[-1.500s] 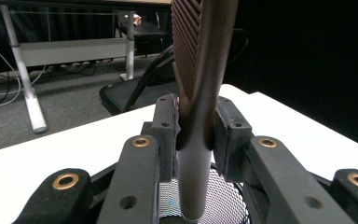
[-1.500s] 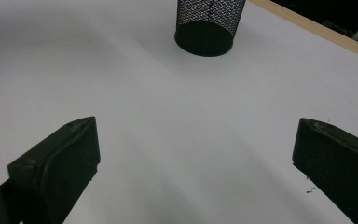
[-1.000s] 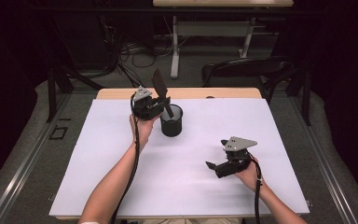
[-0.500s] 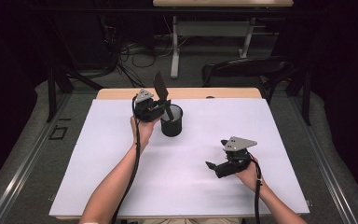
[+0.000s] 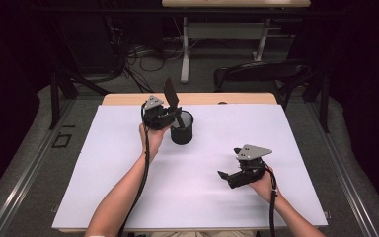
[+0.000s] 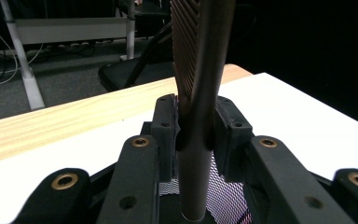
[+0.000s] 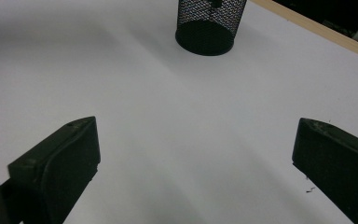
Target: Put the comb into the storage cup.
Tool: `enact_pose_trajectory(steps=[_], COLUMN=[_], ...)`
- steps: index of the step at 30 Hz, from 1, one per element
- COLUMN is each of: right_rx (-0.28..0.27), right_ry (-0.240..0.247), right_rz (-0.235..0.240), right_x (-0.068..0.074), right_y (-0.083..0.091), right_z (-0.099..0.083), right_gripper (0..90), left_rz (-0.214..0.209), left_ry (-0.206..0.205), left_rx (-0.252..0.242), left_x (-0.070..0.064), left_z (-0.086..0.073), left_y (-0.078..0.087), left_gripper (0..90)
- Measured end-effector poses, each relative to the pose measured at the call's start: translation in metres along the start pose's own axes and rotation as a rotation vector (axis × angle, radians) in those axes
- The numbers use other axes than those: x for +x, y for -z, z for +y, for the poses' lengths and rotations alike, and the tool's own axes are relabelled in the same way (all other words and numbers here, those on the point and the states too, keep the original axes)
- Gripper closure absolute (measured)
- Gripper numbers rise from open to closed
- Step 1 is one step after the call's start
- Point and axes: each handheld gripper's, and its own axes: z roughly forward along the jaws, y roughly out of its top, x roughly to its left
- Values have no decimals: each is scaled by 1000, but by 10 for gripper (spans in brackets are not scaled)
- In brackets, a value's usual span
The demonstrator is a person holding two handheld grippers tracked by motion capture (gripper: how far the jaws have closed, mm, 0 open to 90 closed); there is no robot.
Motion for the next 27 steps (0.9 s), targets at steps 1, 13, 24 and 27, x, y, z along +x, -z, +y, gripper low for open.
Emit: enact_pose_trajectory(steps=[1,13,24,27], right_rx=[-1,1,2,2], right_ry=[0,-3,-2,-4], right_rz=[-1,1,0,1], right_x=[0,-1,-1,-1], right_y=[0,0,0,0], right_z=[0,0,0,0], right_gripper=[4,4,4,3], left_rz=[2,-2,1,7], left_ry=[0,-3,-17,-17], left_rx=[2,22,58,68], left_x=[0,-1,-3,-3], left_z=[0,-6,-7,-8], left_y=[0,-3,-7,-8], left_gripper=[727,727,727,727])
